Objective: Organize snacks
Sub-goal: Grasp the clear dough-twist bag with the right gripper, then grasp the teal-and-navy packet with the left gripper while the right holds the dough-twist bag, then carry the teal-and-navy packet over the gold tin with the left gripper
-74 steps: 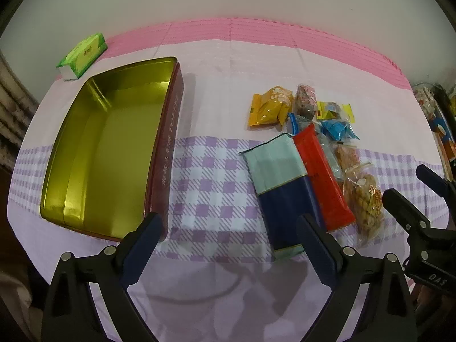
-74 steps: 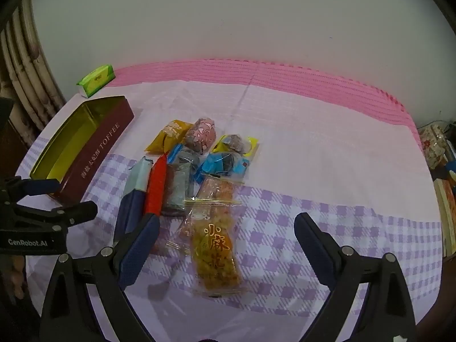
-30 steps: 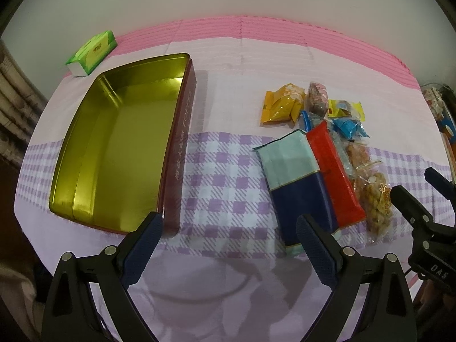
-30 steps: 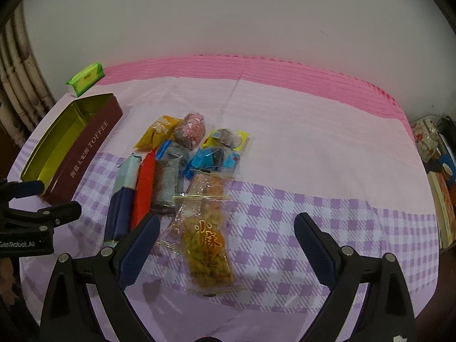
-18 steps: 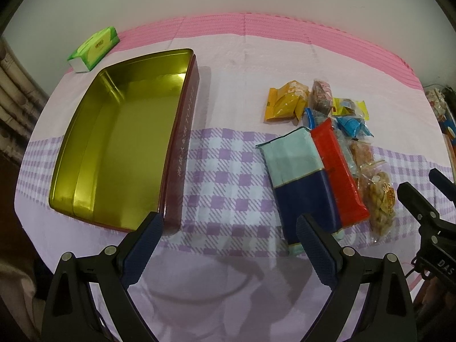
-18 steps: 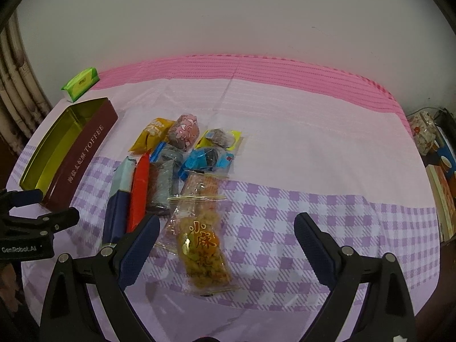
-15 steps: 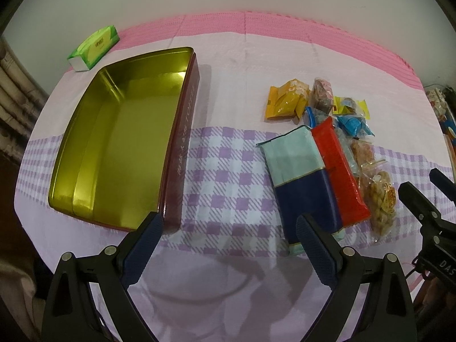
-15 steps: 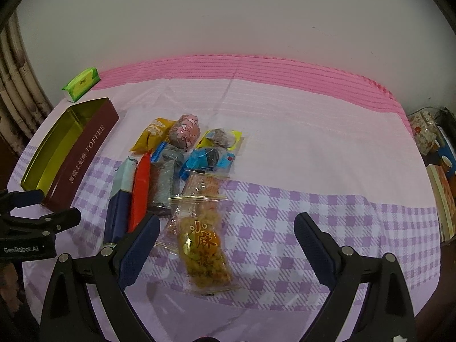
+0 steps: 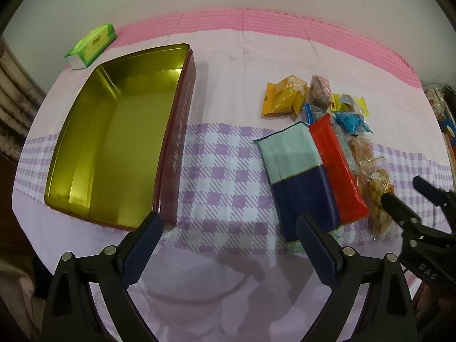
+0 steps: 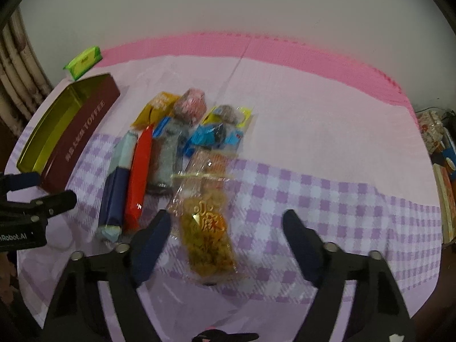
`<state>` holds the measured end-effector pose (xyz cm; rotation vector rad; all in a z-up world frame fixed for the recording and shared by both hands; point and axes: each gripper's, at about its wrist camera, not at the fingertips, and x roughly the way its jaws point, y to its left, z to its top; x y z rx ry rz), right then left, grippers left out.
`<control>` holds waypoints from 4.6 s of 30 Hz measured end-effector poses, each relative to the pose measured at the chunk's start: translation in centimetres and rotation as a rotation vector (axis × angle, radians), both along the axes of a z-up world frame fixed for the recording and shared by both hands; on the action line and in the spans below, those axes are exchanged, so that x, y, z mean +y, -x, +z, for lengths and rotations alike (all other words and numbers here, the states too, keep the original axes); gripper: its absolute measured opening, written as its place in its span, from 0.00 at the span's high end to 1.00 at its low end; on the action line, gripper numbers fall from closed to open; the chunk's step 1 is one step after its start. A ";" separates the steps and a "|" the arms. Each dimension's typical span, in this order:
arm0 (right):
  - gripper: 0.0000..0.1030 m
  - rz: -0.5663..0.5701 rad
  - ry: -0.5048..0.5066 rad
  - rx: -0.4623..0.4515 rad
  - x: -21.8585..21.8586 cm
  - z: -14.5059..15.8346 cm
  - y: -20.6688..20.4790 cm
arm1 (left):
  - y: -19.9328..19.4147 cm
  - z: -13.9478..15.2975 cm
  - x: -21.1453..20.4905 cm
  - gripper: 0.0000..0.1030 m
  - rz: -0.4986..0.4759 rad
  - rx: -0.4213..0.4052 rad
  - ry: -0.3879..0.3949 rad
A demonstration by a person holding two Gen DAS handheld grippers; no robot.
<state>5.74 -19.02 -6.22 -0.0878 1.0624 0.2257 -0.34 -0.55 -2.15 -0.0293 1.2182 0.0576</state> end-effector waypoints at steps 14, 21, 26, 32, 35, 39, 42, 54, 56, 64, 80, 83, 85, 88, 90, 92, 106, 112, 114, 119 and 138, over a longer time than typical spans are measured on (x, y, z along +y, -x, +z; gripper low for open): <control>0.49 0.017 0.013 0.068 0.6 -2.0 -0.1 | -0.3 -0.6 -0.2 0.08 -0.010 0.013 0.016; 0.60 0.021 -0.011 0.104 0.7 -2.9 -0.2 | -0.5 -0.9 -0.5 0.08 -0.020 0.018 0.022; 0.63 0.018 -0.016 0.104 0.8 -3.0 -0.4 | -0.5 -1.0 -0.7 0.08 -0.025 0.023 0.021; 0.64 -0.002 -0.011 0.098 0.4 -2.9 -0.3 | -0.7 -1.1 -1.0 0.08 -0.031 0.021 0.024; 0.64 -0.039 -0.008 0.101 -0.6 -2.9 -0.6 | -0.8 -1.1 -1.1 0.08 -0.032 0.022 0.030; 0.64 -0.084 0.004 0.101 -1.9 -3.0 -1.0 | -1.0 -1.0 -1.0 0.08 -0.028 0.023 0.046; 0.64 -0.118 -0.006 0.111 -2.9 -3.0 -1.2 | -1.3 -1.2 -0.9 0.08 -0.021 0.031 0.065; 0.64 -0.182 0.010 0.123 -4.5 -3.3 -1.6 | -3.9 -2.0 -1.9 0.10 -0.002 0.049 0.167; 0.64 -0.189 0.005 0.125 -4.8 -3.3 -1.6 | -4.2 -2.1 -2.1 0.10 0.005 0.045 0.184; 0.64 -0.196 -0.006 0.132 -4.8 -3.3 -1.6 | -5.0 -3.0 -2.8 0.15 0.006 0.052 0.188; 0.63 -0.195 -0.009 0.137 -4.8 -3.3 -1.7 | -3.4 -4.8 -2.4 0.23 -0.053 0.106 0.085; 0.63 -0.195 -0.015 0.139 -4.8 -3.4 -1.6 | -2.9 -5.1 -2.2 0.23 -0.071 0.111 0.056; 0.63 -0.195 -0.014 0.139 -4.8 -3.4 -1.6 | -3.0 -5.1 -2.0 0.23 -0.057 0.109 0.052; 0.63 -0.194 -0.014 0.139 -4.8 -3.4 -1.6 | -3.6 -4.9 -2.0 0.23 -0.054 0.098 0.038; 0.63 -0.193 -0.013 0.138 -4.7 -3.4 -1.6 | -3.9 -4.7 -2.3 0.23 -0.056 0.091 0.020; 0.63 -0.194 -0.013 0.139 -4.7 -3.4 -1.6 | -4.2 -4.9 -2.6 0.26 -0.060 0.100 0.012; 0.62 -0.194 -0.011 0.141 -4.6 -3.5 -1.6 | -5.1 -4.7 -3.6 0.50 -0.090 0.120 0.039; 0.62 -0.191 -0.004 0.140 -4.5 -3.6 -1.6 | -3.7 -3.6 -2.8 0.51 -0.115 0.116 0.047; 0.62 -0.190 -0.003 0.140 -4.5 -3.6 -1.6 | -3.4 -3.0 -2.7 0.51 -0.127 0.107 0.055; 0.62 -0.190 -0.001 0.141 -4.3 -3.6 -1.6 | -3.2 -2.2 -2.8 0.51 -0.144 0.097 0.061; 0.62 -0.195 0.022 0.136 -4.3 -3.6 -1.4 | -4.3 3.3 2.4 0.51 -0.089 -0.001 0.057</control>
